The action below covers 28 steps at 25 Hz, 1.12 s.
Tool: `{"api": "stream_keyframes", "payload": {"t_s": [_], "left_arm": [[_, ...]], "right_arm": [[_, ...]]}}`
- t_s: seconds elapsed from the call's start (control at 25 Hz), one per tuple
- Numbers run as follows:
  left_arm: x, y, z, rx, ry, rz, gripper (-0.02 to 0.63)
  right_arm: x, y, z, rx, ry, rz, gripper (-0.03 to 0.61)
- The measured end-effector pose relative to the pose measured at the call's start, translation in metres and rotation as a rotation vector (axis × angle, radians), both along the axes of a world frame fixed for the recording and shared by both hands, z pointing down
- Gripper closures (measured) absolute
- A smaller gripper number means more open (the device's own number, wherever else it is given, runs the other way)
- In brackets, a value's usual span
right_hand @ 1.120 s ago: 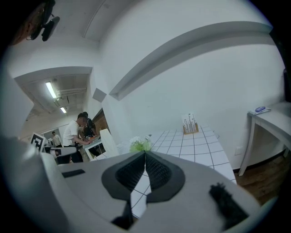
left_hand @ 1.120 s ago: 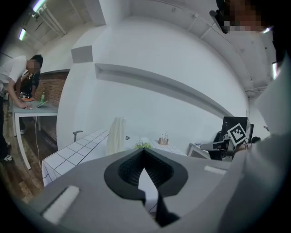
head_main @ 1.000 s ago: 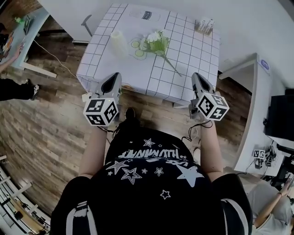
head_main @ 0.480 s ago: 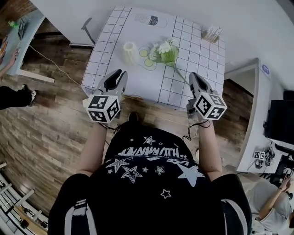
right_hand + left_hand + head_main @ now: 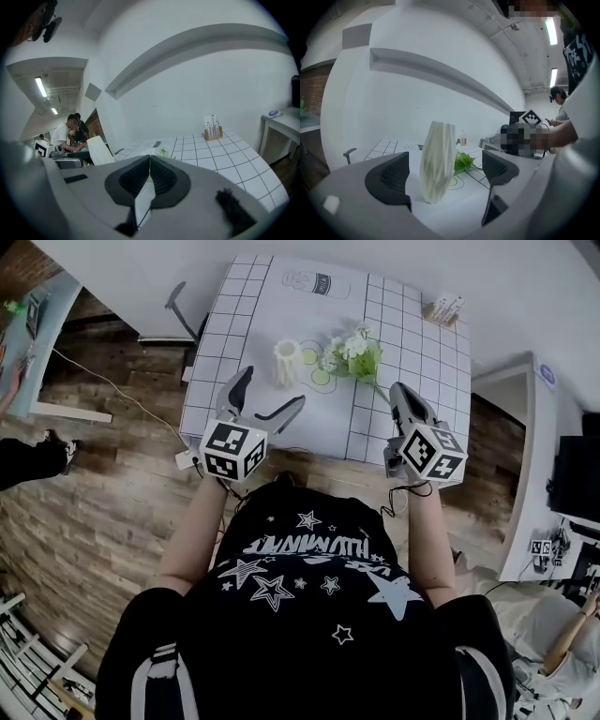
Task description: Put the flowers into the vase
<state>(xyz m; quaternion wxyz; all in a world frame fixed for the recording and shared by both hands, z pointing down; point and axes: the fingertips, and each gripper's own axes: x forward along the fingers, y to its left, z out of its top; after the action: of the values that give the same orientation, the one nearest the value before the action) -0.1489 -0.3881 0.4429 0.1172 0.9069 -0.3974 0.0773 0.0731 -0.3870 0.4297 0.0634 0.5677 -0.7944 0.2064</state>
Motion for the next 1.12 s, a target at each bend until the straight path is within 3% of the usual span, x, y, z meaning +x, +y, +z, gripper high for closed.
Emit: {"api": "stream_keyframes", "payload": {"t_s": [0.16,0.32,0.48,0.84,1.0,1.12], "left_arm": [[0.007,-0.016,0.008,0.014,-0.008,0.038,0.089],[0.017,-0.025,0.023,-0.018,-0.024,0.078,0.089],[0.022,-0.037,0.034,-0.015,-0.041,0.058,0.089],[0.033,-0.052,0.041,0.017,-0.095,0.021,0.095],[0.036,-0.055,0.044,0.015,-0.123,-0.001,0.113],[0.032,-0.058,0.050,0.001,-0.168,-0.024,0.203]], "right_arm": [[0.002,0.001,0.004,-0.018,0.010,0.043,0.566],[0.013,0.005,0.005,-0.025,0.020,0.100,0.566],[0.029,0.007,0.005,-0.033,0.050,0.134,0.566],[0.044,-0.019,0.015,-0.051,0.031,0.093,0.566],[0.045,-0.036,0.015,-0.048,0.032,0.044,0.566],[0.040,-0.046,0.021,-0.071,0.036,-0.004,0.566]]}}
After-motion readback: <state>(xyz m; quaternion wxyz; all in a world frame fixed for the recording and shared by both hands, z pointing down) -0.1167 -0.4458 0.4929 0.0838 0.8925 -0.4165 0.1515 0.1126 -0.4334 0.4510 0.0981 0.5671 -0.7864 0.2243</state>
